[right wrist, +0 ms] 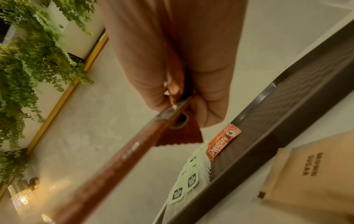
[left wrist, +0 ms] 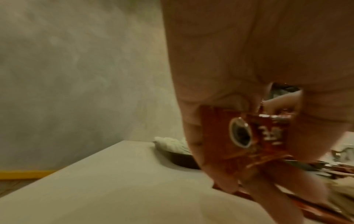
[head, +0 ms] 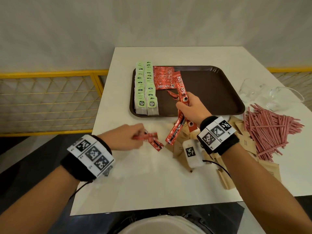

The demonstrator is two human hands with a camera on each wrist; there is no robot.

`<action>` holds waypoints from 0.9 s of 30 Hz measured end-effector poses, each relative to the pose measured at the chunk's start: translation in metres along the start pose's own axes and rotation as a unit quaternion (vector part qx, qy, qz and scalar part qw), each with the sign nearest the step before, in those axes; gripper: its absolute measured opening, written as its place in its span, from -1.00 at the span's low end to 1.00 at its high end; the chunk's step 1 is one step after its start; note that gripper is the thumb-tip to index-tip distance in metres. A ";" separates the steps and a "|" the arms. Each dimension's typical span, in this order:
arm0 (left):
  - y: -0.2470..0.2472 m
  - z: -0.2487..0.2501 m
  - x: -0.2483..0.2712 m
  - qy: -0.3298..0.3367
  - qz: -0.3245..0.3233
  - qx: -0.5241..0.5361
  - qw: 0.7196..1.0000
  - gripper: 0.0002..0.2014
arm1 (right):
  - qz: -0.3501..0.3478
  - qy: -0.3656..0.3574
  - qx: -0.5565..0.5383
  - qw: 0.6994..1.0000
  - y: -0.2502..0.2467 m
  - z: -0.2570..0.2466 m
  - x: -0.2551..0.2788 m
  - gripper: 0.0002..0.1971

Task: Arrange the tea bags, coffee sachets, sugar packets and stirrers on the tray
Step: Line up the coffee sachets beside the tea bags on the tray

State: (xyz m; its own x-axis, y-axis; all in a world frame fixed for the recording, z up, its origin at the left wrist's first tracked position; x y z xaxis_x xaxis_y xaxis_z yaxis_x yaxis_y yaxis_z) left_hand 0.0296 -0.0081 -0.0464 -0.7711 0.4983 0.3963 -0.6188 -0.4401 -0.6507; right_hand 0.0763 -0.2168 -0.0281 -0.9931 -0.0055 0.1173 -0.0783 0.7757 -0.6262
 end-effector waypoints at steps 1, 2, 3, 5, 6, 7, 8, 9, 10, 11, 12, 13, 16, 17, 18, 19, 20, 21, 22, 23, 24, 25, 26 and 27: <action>-0.005 -0.005 -0.002 -0.037 0.022 0.014 0.999 -0.86 | 0.002 0.003 -0.003 1.000 -0.001 0.001 -0.001 -0.95; -0.007 -0.008 -0.005 -0.060 0.037 0.016 0.997 -0.94 | 0.001 0.005 -0.007 1.000 -0.001 0.001 -0.001 -0.96; -0.007 -0.007 -0.008 -0.066 0.045 0.001 0.997 -0.94 | -0.001 0.006 -0.010 1.000 0.000 0.001 -0.002 -0.95; -0.004 0.000 -0.016 -0.043 0.032 -0.051 0.997 -0.79 | -0.005 0.006 -0.010 1.000 0.001 0.002 -0.002 -0.94; -0.001 0.003 -0.020 -0.022 0.013 -0.085 0.996 -0.70 | -0.005 0.005 -0.009 1.000 0.002 0.002 -0.002 -0.94; 0.002 0.005 -0.026 0.000 -0.011 -0.119 0.993 -0.63 | -0.005 0.005 -0.009 1.000 0.003 0.002 -0.002 -0.94; 0.006 0.005 -0.032 0.015 -0.034 -0.144 0.989 -0.59 | -0.005 0.006 -0.011 1.000 0.003 0.002 -0.001 -0.94; 0.009 0.005 -0.037 0.026 -0.051 -0.159 0.986 -0.57 | -0.006 0.006 -0.013 1.000 0.003 0.002 -0.001 -0.94; 0.011 0.006 -0.041 0.034 -0.058 -0.169 0.983 -0.57 | -0.007 0.006 -0.012 1.000 0.003 0.002 0.000 -0.93; 0.012 0.005 -0.044 0.045 -0.054 -0.174 0.982 -0.58 | -0.008 0.006 -0.011 1.000 0.002 0.002 0.001 -0.93; 0.013 0.004 -0.046 0.047 -0.049 -0.179 0.982 -0.58 | -0.009 0.008 -0.014 1.000 0.002 0.003 0.002 -0.94; 0.013 0.003 -0.048 0.045 -0.045 -0.186 0.980 -0.58 | -0.010 0.009 -0.018 1.000 0.001 0.004 0.003 -0.94; 0.013 -0.003 -0.048 0.023 -0.038 -0.235 0.971 -0.57 | -0.009 0.014 -0.030 0.999 0.001 0.005 0.005 -0.89; 0.013 -0.003 -0.047 0.022 -0.032 -0.234 0.971 -0.57 | -0.010 0.014 -0.036 0.999 0.001 0.005 0.005 -0.87; 0.012 -0.001 -0.045 0.023 -0.022 -0.211 0.977 -0.59 | -0.011 0.012 -0.042 0.999 0.001 0.004 0.006 -0.86; 0.010 0.000 -0.043 0.023 -0.008 -0.163 0.986 -0.60 | -0.010 0.008 -0.048 0.999 0.000 0.003 0.005 -0.86; 0.007 0.002 -0.040 0.022 0.009 -0.090 0.996 -0.63 | -0.008 0.005 -0.054 0.998 0.000 0.001 0.005 -0.86; 0.004 0.004 -0.038 0.026 0.025 0.010 0.999 -0.65 | -0.006 0.003 -0.060 0.998 -0.001 0.000 0.005 -0.88; -0.001 0.007 -0.036 0.033 0.040 0.128 0.990 -0.67 | -0.004 0.002 -0.069 0.998 -0.002 -0.001 0.005 -0.89; -0.006 0.010 -0.035 0.042 0.062 0.246 0.966 -0.71 | -0.004 0.001 -0.082 0.997 -0.003 -0.002 0.004 -0.91; -0.012 0.013 -0.035 0.041 0.091 0.347 0.933 -0.75 | -0.005 0.003 -0.102 0.995 -0.003 -0.004 0.004 -0.92; -0.016 0.017 -0.035 0.029 0.117 0.427 0.896 -0.77 | -0.006 0.003 -0.128 0.992 -0.002 -0.007 0.003 -0.93; -0.019 0.022 -0.036 0.016 0.130 0.491 0.861 -0.79 | -0.006 0.002 -0.150 0.989 0.000 -0.010 0.002 -0.91; -0.020 0.029 -0.037 0.007 0.124 0.538 0.834 -0.79 | -0.001 -0.005 -0.168 0.986 0.002 -0.014 0.000 -0.88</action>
State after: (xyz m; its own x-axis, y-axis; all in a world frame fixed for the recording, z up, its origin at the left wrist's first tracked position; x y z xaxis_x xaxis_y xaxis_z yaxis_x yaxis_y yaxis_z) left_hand 0.0661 -0.0393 -0.0298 -0.8985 0.2976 0.3226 -0.2227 -0.9425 0.2493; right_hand 0.0769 -0.2065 -0.0183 -0.9938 -0.0121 0.1104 -0.0486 0.9413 -0.3342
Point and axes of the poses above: each hand's wrist, its own x-axis away from the middle knuckle, its own y-axis out of the palm, z = x × y, the point moved 3 cm from there along -x, towards the middle knuckle, and after that the axes turned 10 degrees about x, right-handed, at the moved point
